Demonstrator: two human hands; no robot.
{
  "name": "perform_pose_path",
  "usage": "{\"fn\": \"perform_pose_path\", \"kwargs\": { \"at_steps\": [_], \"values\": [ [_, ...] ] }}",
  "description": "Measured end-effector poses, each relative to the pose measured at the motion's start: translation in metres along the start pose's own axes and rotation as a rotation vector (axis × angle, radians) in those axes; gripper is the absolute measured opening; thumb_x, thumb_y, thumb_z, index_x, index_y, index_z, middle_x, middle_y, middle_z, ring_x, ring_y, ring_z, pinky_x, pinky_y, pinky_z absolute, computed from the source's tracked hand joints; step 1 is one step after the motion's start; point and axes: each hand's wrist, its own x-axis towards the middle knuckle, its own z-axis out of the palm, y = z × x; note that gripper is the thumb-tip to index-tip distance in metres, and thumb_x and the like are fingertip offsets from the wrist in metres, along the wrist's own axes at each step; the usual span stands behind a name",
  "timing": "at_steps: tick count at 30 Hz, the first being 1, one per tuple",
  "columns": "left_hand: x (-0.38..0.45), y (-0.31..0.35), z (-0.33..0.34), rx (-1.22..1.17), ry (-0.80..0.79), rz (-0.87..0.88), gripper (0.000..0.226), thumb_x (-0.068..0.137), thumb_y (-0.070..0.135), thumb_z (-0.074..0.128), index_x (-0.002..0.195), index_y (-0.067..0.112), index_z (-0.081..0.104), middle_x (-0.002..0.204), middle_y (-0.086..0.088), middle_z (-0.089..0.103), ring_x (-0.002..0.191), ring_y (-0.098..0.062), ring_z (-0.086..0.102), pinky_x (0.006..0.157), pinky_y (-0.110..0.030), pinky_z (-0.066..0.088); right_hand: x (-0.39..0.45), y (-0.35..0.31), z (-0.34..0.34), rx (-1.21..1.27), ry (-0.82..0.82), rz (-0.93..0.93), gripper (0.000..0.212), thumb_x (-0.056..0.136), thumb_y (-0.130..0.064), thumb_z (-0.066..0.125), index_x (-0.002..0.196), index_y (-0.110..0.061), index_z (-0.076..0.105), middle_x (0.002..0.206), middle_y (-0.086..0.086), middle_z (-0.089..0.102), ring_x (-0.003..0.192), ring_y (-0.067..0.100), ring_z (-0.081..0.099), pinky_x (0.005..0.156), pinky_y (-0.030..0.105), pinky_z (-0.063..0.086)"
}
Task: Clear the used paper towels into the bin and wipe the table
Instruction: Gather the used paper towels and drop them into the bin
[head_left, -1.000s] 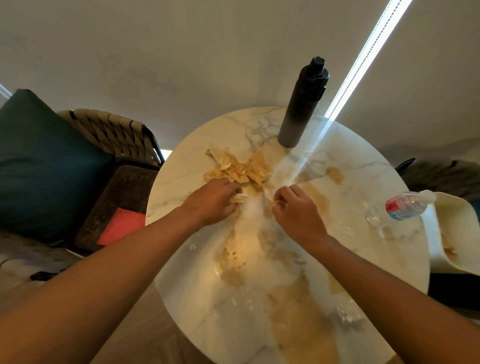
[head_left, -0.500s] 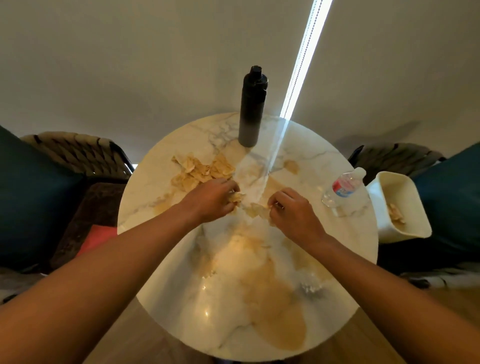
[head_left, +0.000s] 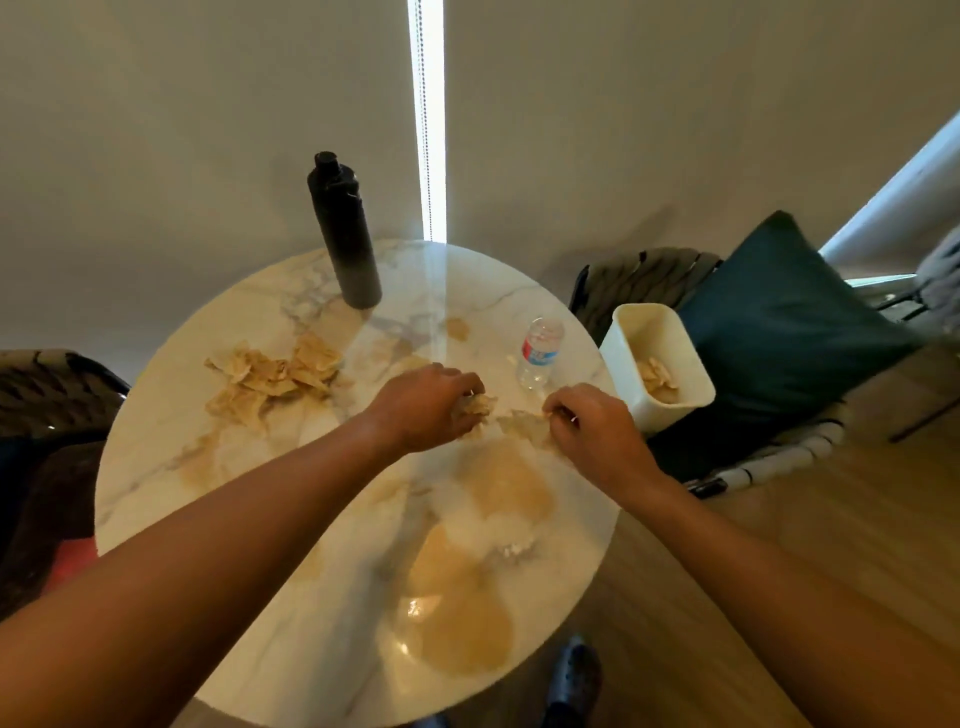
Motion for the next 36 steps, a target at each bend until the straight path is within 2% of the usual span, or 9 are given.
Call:
{"fn": "perform_pose_path", "kwargs": {
  "at_steps": [4, 9, 12, 17, 23, 26, 30, 36],
  "values": [
    [0.038, 0.046, 0.009, -0.031, -0.049, 0.048, 0.040, 0.091, 0.051, 0.062, 0.125, 0.029, 0.059, 0.112, 0.003, 0.067, 0.102, -0.019, 0.059, 0.074, -0.036, 0.054, -0.013, 0.045, -0.034, -0.031, 0.053, 0.064, 0.010, 0.091, -0.006, 0.064, 0.095, -0.010, 0.072, 0.093, 0.005, 0.068, 0.085, 0.015, 0.061, 0.079, 0.034, 0.055],
    [0.083, 0.100, 0.024, -0.099, -0.091, 0.091, 0.034, 0.092, 0.044, 0.064, 0.121, 0.025, 0.062, 0.110, 0.001, 0.067, 0.099, -0.019, 0.063, 0.081, -0.033, 0.054, -0.024, 0.093, -0.073, -0.026, 0.108, 0.144, 0.008, 0.093, -0.010, 0.064, 0.096, -0.012, 0.071, 0.096, 0.002, 0.067, 0.090, 0.011, 0.061, 0.085, 0.025, 0.051],
    [0.112, 0.128, 0.034, -0.132, -0.107, 0.072, 0.031, 0.094, 0.042, 0.062, 0.121, 0.026, 0.063, 0.107, 0.002, 0.068, 0.093, -0.014, 0.063, 0.085, -0.037, 0.058, -0.025, 0.122, -0.094, -0.039, 0.125, 0.162, 0.008, 0.092, -0.010, 0.065, 0.093, -0.010, 0.073, 0.093, 0.002, 0.068, 0.085, 0.008, 0.059, 0.080, 0.024, 0.053],
    [0.162, 0.166, 0.051, -0.148, -0.108, 0.055, 0.033, 0.097, 0.041, 0.060, 0.124, 0.024, 0.062, 0.115, 0.000, 0.067, 0.100, -0.016, 0.064, 0.089, -0.033, 0.055, -0.019, 0.169, -0.125, -0.044, 0.159, 0.199, 0.008, 0.090, -0.010, 0.067, 0.094, -0.009, 0.074, 0.095, 0.004, 0.068, 0.084, 0.011, 0.060, 0.076, 0.022, 0.050],
    [0.217, 0.194, 0.074, -0.153, -0.077, 0.022, 0.033, 0.097, 0.040, 0.060, 0.128, 0.026, 0.062, 0.123, 0.000, 0.058, 0.100, -0.015, 0.061, 0.088, -0.029, 0.053, 0.005, 0.225, -0.139, -0.046, 0.128, 0.229, 0.016, 0.092, -0.013, 0.066, 0.105, -0.008, 0.074, 0.104, 0.004, 0.068, 0.089, 0.009, 0.060, 0.075, 0.011, 0.045],
    [0.242, 0.202, 0.081, -0.158, -0.077, -0.018, 0.036, 0.098, 0.040, 0.060, 0.130, 0.024, 0.062, 0.127, -0.001, 0.057, 0.103, -0.017, 0.061, 0.091, -0.031, 0.055, 0.020, 0.247, -0.139, -0.044, 0.113, 0.238, 0.020, 0.094, -0.013, 0.063, 0.110, -0.007, 0.073, 0.109, 0.005, 0.068, 0.094, 0.011, 0.062, 0.079, 0.017, 0.048],
    [0.278, 0.206, 0.092, -0.119, -0.106, -0.041, 0.041, 0.098, 0.031, 0.061, 0.138, 0.022, 0.057, 0.136, -0.005, 0.053, 0.110, -0.023, 0.062, 0.096, -0.039, 0.055, 0.044, 0.274, -0.131, -0.027, 0.095, 0.254, 0.025, 0.095, -0.012, 0.058, 0.115, -0.006, 0.071, 0.114, 0.007, 0.066, 0.098, 0.012, 0.060, 0.083, 0.017, 0.044],
    [0.327, 0.204, 0.110, -0.097, -0.101, -0.046, 0.049, 0.096, 0.022, 0.064, 0.143, 0.023, 0.050, 0.144, -0.005, 0.050, 0.118, -0.028, 0.061, 0.099, -0.042, 0.054, 0.072, 0.304, -0.106, 0.002, 0.046, 0.286, 0.031, 0.100, -0.015, 0.053, 0.128, -0.007, 0.065, 0.126, 0.007, 0.062, 0.111, 0.017, 0.061, 0.095, 0.028, 0.051]
  ]
}}
